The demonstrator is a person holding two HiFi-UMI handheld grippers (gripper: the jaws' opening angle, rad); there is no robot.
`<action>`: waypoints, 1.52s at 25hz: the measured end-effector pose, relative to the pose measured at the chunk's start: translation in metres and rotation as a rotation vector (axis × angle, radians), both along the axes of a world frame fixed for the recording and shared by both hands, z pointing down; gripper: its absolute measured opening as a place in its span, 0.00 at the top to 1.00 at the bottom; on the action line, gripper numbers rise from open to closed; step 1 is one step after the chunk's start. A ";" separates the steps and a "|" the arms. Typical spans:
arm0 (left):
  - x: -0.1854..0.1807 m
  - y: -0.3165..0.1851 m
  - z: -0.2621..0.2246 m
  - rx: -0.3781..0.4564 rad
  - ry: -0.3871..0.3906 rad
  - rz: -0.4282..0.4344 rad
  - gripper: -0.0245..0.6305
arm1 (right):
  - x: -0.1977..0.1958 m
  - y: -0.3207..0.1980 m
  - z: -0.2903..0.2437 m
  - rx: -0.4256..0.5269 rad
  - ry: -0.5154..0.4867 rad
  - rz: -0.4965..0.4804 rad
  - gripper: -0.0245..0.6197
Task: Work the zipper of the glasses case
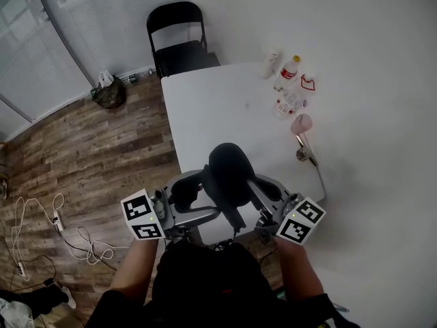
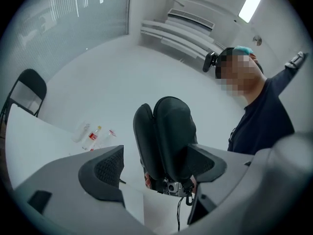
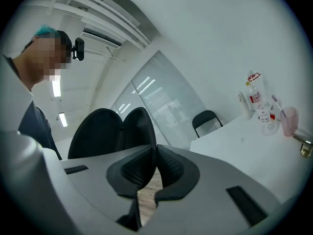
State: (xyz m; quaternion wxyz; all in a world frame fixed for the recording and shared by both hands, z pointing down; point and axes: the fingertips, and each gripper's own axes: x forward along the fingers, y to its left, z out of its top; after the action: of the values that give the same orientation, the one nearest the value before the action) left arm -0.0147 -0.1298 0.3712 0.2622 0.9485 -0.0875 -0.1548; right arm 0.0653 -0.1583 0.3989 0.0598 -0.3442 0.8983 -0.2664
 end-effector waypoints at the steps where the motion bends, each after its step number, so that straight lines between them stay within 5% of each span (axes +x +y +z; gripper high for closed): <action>1: 0.000 0.002 -0.003 0.012 0.012 0.007 0.36 | -0.004 0.003 -0.003 0.011 0.013 -0.009 0.90; 9: -0.004 0.012 -0.025 0.013 0.144 0.030 0.35 | -0.038 0.027 -0.011 0.130 0.213 -0.084 0.90; 28: -0.013 0.022 -0.034 -0.004 0.235 0.057 0.33 | -0.065 0.049 -0.004 0.082 0.199 -0.198 0.90; 38: -0.027 0.020 -0.039 -0.060 0.369 0.099 0.42 | -0.054 0.061 -0.024 0.063 -0.083 -0.316 0.76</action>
State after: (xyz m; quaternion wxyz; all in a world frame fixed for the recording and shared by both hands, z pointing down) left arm -0.0415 -0.1095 0.3320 0.3091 0.8989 0.0044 -0.3104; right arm 0.0118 -0.0976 0.3753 0.0650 -0.1855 0.9459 -0.2581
